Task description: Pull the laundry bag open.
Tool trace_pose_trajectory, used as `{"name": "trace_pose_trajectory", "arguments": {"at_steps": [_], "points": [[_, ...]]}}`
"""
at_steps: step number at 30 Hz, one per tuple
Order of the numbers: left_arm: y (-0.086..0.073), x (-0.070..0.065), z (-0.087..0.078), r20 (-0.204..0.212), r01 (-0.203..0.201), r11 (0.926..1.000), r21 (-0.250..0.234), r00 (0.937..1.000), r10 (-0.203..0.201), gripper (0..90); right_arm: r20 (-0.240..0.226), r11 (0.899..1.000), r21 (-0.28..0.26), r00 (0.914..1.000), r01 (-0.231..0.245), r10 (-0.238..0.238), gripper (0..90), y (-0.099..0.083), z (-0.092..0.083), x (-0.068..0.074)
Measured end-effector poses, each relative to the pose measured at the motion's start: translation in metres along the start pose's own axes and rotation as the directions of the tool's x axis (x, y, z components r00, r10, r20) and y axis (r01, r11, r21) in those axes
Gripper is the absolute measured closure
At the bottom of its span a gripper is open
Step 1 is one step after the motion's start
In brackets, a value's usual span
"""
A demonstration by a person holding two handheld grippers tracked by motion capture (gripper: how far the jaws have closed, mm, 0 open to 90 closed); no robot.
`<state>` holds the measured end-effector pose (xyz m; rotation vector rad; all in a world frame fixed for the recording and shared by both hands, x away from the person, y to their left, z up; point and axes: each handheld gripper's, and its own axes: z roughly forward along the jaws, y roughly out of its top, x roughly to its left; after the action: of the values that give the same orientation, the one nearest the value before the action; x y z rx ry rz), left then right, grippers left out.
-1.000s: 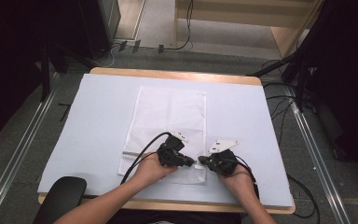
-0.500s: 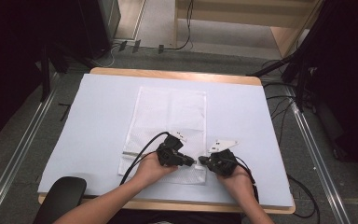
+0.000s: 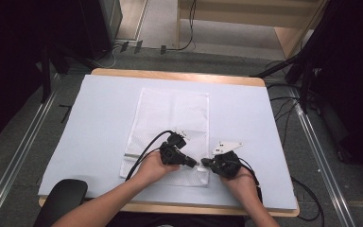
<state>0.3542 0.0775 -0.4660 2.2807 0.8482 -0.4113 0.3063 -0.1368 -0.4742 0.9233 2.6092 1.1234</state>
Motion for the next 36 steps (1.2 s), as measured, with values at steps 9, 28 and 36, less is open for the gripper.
{"name": "trace_pose_trajectory", "arguments": {"at_steps": [9,28,36], "points": [[0.001,0.002,-0.004,0.014,0.01,0.9998,0.017,0.9998,-0.01,88.1,0.016,1.0,0.009,0.9999,0.002,-0.002,90.0,0.001,0.0,0.001],[0.0,0.011,-0.014,0.03,0.017,0.9988,0.046,0.9994,-0.019,88.1,-0.031,0.999,-0.029,0.9994,-0.018,0.017,90.0,-0.004,0.0,-0.005],[-0.001,0.013,-0.019,0.03,0.017,0.9986,0.05,0.9994,-0.019,88.1,-0.035,0.999,-0.029,0.9993,-0.016,0.015,90.0,-0.004,0.0,-0.006]]}}
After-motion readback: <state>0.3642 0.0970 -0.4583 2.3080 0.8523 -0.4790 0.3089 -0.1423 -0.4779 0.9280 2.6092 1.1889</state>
